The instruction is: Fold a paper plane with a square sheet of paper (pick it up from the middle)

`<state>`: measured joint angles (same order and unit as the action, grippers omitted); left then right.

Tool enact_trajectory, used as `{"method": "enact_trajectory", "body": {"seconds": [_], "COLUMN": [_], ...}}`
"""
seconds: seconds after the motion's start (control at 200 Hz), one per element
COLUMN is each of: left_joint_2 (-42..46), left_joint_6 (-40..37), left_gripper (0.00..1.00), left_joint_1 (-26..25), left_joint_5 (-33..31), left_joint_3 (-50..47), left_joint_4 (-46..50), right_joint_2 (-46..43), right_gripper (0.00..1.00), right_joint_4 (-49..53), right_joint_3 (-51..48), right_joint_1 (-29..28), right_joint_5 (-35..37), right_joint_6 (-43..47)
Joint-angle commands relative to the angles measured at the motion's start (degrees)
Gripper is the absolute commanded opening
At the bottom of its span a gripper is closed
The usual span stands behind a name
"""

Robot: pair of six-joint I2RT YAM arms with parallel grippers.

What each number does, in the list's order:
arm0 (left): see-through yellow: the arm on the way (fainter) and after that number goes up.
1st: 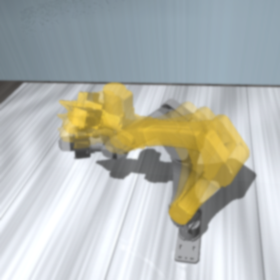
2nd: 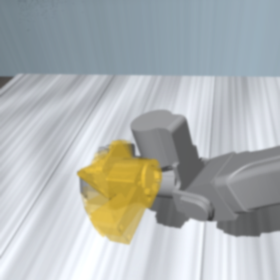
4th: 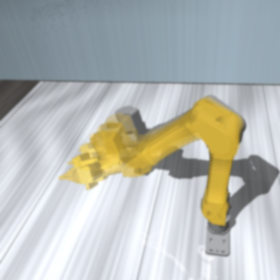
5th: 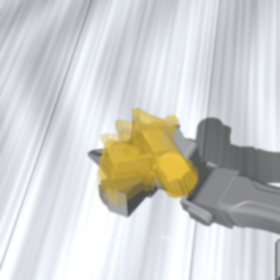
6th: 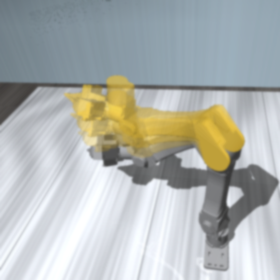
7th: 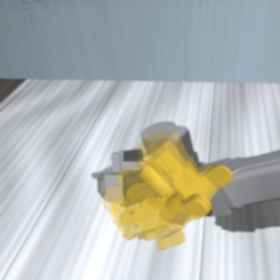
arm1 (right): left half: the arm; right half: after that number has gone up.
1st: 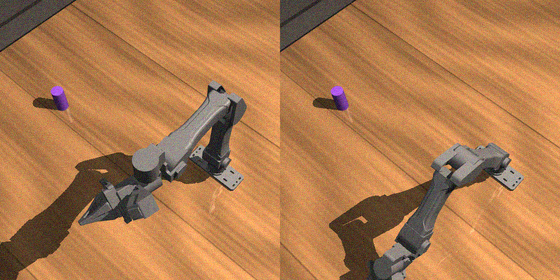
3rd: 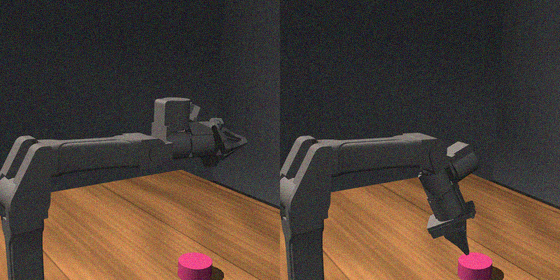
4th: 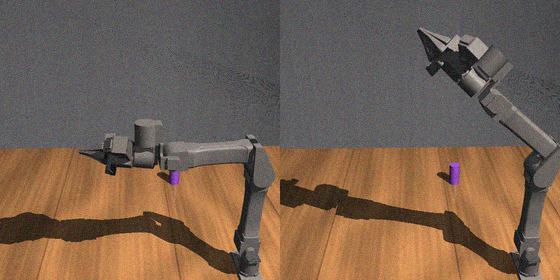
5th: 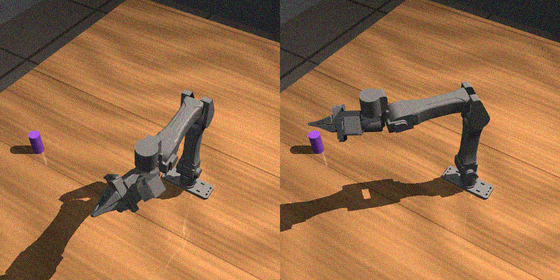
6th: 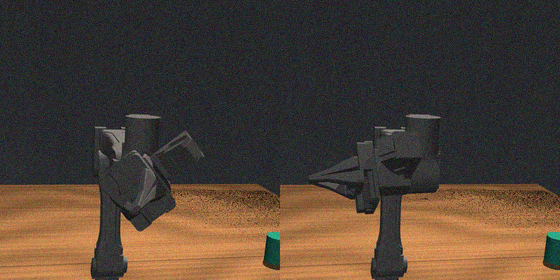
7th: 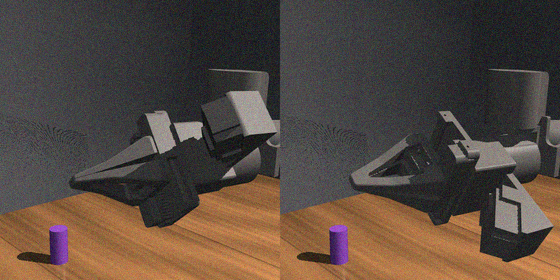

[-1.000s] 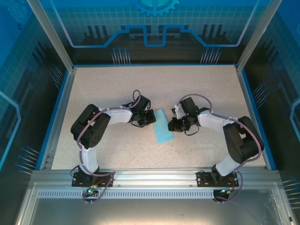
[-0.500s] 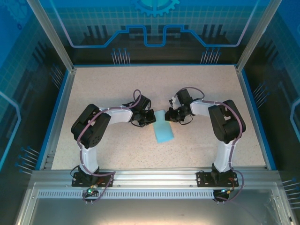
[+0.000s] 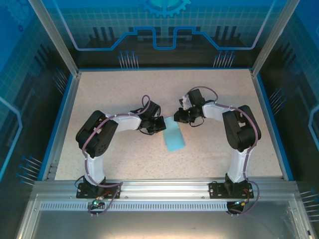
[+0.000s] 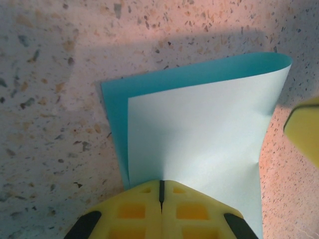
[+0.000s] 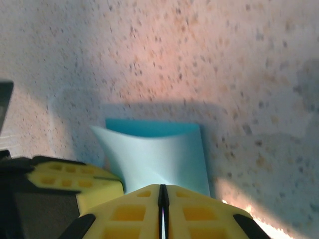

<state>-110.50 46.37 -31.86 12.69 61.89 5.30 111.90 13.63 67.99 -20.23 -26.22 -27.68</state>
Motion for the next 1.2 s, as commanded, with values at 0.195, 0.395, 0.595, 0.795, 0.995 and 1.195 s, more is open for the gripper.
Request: {"method": "enact_trajectory", "body": {"seconds": [0.195,0.395,0.595,0.795,0.995,1.195], "left_joint_2": [-1.9,-1.9,-1.8,-1.4,-0.9,0.0], "left_joint_6": [-1.0,-0.9,-0.9,-1.0,-1.1,-1.1], "left_gripper": [0.07,0.06,0.06,0.07,0.06,0.06], "left_joint_1": [-0.4,-0.3,-0.3,-0.4,-0.3,-0.3], "left_joint_5": [-3.2,-3.3,-3.2,-3.3,-3.4,-3.2], "left_joint_3": [-2.7,-3.0,-3.1,-3.2,-3.4,-3.5], "left_joint_4": [6.6,6.4,6.2,6.4,6.6,6.5], "right_joint_2": [5.9,3.3,6.0,8.1,8.4,0.1], "right_gripper": [0.11,0.11,0.12,0.12,0.13,0.13], "right_joint_4": [1.9,0.2,0.5,1.3,3.5,2.8], "right_joint_3": [2.7,3.0,5.3,5.9,8.1,4.0], "right_joint_1": [1.1,1.0,1.0,1.0,1.0,0.3], "right_joint_5": [1.2,-2.1,-1.8,1.4,2.1,0.3], "right_joint_6": [-0.8,-0.6,-0.6,-0.8,-1.0,-0.9]}}
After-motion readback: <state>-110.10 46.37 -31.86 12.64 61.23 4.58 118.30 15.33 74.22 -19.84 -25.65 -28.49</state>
